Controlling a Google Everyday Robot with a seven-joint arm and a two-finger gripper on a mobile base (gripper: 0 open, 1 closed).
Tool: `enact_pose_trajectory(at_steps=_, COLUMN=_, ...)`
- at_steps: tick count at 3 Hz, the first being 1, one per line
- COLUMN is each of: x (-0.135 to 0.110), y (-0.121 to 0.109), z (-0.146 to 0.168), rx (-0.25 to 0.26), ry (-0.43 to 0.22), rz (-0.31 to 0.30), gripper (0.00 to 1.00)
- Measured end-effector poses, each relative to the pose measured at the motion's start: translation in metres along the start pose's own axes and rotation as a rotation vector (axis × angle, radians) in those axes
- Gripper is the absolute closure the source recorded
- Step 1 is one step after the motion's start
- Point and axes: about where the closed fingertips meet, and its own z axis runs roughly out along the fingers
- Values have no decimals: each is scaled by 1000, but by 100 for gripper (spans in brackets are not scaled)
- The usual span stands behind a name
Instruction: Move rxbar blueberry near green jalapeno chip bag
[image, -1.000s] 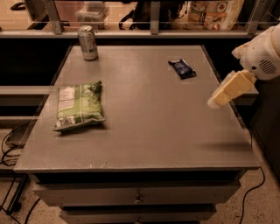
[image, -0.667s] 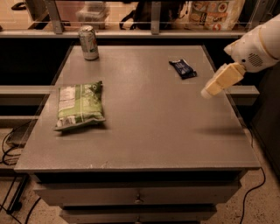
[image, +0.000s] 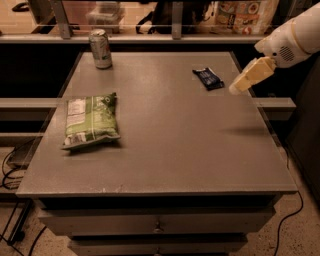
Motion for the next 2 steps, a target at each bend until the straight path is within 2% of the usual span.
enact_pose_trajectory(at_steps=1, x=1, y=2, z=2, rx=-5, ry=3, rz=0, gripper=0)
enact_pose_trajectory(at_steps=2, x=0, y=-2, z=12, rx=14, ry=-8, rz=36, gripper=0)
